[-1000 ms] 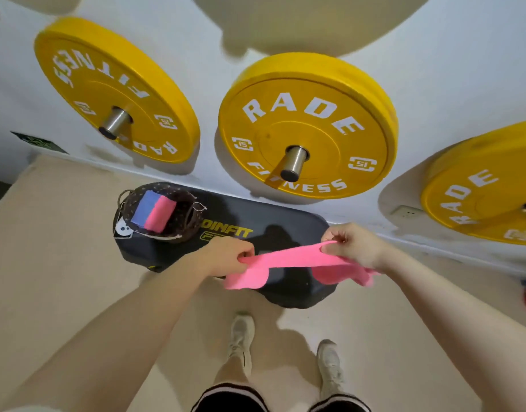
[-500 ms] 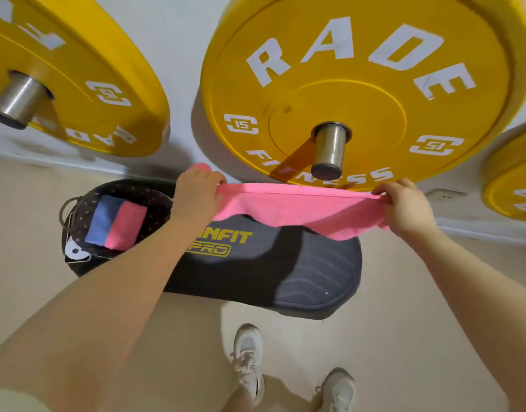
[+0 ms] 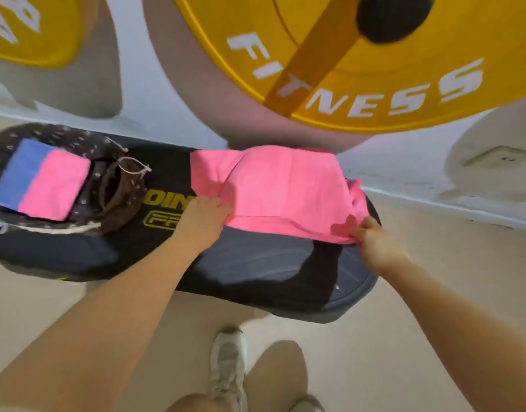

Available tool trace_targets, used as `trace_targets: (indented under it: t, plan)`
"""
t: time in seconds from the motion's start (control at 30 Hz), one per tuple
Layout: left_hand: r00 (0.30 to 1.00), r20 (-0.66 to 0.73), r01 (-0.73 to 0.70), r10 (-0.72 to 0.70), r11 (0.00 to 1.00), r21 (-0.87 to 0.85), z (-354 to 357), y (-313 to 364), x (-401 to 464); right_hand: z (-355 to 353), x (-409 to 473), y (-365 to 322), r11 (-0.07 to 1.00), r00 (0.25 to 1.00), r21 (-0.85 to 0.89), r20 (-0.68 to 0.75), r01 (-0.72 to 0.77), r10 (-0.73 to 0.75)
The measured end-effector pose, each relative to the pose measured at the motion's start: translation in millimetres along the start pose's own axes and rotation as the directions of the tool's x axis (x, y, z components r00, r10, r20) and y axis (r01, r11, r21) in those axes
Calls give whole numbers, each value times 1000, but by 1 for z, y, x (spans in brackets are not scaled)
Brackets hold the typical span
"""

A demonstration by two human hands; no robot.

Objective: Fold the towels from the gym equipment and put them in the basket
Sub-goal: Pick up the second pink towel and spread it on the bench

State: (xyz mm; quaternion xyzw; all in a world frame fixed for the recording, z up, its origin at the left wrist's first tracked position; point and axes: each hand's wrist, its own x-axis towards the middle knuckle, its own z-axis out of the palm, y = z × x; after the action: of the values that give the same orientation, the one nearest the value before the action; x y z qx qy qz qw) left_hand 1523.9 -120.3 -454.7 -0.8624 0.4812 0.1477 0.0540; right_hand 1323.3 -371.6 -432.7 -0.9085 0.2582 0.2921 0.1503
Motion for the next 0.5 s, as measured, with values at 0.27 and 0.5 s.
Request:
trace_targets:
  t: [0.27,0.5]
  plan:
    - [990,37,141,-136,959,-245,74,17,7,68,47,22,978,966,48,155,201,-206]
    - [985,134,112,-106,993,-38,78,28,-9,68,45,22,946,906,312,418,-84,-58]
